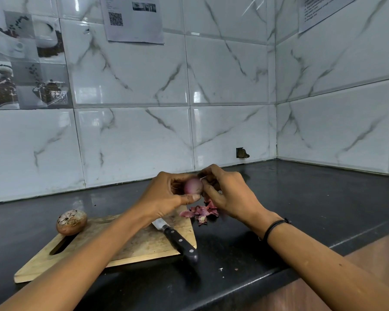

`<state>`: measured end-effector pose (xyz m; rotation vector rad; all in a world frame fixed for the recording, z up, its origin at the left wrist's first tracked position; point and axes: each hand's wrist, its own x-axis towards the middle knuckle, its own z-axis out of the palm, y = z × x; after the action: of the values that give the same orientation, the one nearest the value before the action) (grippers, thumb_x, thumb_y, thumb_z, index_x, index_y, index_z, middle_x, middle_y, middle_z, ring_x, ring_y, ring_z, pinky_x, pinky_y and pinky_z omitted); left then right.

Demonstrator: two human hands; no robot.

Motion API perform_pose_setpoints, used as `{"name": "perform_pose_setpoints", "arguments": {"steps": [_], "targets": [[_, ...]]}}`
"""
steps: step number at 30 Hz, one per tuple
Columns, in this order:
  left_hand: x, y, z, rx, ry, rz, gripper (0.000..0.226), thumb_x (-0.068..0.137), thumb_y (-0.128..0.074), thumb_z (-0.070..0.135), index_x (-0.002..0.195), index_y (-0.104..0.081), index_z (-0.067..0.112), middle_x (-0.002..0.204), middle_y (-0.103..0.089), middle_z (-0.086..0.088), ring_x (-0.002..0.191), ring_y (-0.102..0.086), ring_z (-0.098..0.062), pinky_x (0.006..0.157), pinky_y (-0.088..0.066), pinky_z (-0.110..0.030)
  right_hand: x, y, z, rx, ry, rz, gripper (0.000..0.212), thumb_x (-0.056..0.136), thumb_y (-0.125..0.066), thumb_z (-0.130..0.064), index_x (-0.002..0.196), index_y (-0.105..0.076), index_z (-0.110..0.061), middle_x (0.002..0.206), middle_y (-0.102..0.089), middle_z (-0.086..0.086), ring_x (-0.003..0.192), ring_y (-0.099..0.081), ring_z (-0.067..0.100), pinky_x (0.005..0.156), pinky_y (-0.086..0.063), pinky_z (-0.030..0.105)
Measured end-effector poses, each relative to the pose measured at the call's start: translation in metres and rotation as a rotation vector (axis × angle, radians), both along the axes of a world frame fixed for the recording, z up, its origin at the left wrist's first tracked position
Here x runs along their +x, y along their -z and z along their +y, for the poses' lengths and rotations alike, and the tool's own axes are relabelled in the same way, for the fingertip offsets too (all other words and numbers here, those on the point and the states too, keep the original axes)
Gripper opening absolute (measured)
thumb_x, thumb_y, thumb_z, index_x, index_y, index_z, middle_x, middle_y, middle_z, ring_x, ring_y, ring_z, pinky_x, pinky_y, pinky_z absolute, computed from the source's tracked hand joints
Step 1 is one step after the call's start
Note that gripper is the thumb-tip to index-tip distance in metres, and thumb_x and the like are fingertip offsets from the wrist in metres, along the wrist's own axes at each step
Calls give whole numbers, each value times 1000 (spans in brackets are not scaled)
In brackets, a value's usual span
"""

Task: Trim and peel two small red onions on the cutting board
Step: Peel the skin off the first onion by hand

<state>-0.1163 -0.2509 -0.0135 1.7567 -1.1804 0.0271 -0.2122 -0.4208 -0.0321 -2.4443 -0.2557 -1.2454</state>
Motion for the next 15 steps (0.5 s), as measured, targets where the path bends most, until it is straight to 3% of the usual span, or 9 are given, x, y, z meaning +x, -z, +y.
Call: {"name": "perform_pose_setpoints", "arguments": {"steps": [3, 11, 15], "targets": [[1, -1, 0, -43, 1, 38, 44, 73, -87, 8, 104, -73, 35, 100, -78, 11, 100, -73, -6, 98, -55, -33, -1, 1, 2, 64, -22, -1, 17, 102, -55, -13, 116, -62, -9, 83, -73, -4, 76, -69, 6, 69, -55, 21], [-4, 1, -1, -49, 16, 28, 43, 76, -85, 7, 108, -72, 32, 98, -77, 17, 96, -72, 0, 82, -54, -12, -5, 1, 6, 121, -22, -40, 17, 101, -58, -22, 106, -69, -10, 80, -74, -3, 73, -69, 10, 68, -55, 34], [-4, 4, -2, -25, 17, 21, 41, 77, -85, 9, 110, -73, 30, 101, -78, 13, 97, -72, -1, 85, -54, -14, -5, 1, 6, 102, -20, -37, 20, 100, -60, -23, 107, -71, -8, 83, -76, 1, 75, -71, 13, 71, -56, 35]]}}
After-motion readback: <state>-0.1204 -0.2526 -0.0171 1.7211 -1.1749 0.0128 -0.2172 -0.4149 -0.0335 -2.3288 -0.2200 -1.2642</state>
